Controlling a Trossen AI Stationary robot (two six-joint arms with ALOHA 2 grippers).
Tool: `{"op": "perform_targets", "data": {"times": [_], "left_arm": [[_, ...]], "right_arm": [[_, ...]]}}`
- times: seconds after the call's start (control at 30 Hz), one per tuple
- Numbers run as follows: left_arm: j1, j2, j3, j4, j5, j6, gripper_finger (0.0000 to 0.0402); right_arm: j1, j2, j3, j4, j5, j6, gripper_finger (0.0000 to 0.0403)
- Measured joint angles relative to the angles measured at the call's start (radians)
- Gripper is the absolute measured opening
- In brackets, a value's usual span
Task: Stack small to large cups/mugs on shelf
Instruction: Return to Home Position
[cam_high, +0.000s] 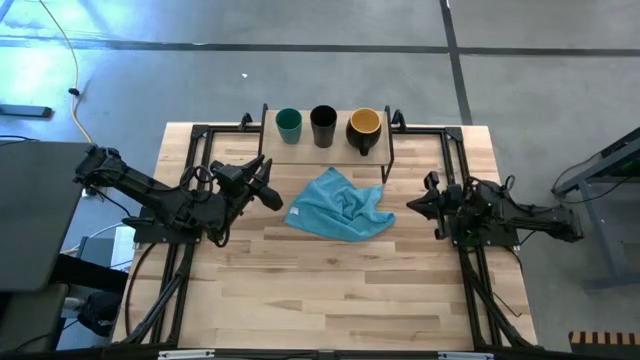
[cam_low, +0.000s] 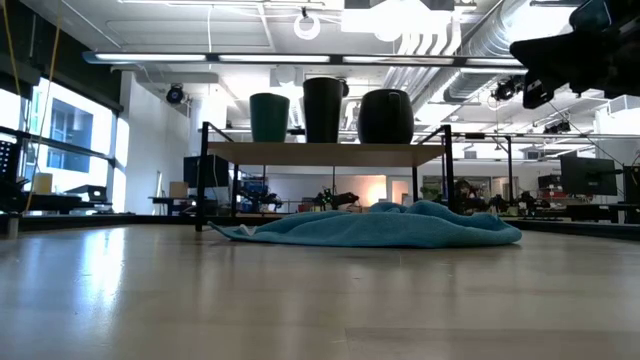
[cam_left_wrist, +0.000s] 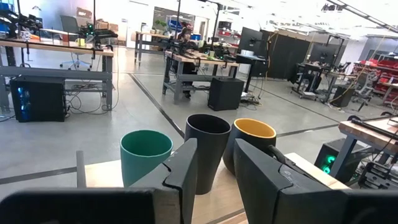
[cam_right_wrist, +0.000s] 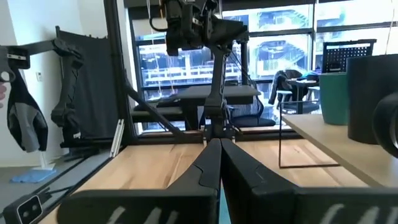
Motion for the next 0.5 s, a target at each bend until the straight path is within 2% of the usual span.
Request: {"op": "perform_targets", "data": {"times": [0.4,0.5], "left_arm": [[0.0,0.0,0.0,0.0,0.006,-0.004,0.0094],[0.0,0.0,0.0,-0.002,0.088,-0.006,0.0094]], "right_arm": [[0.0,0.0,0.0,0.005,0.022,-0.016,0.0],[0.0,0.0,0.0,0.006,0.022,-0.016,0.0]]}}
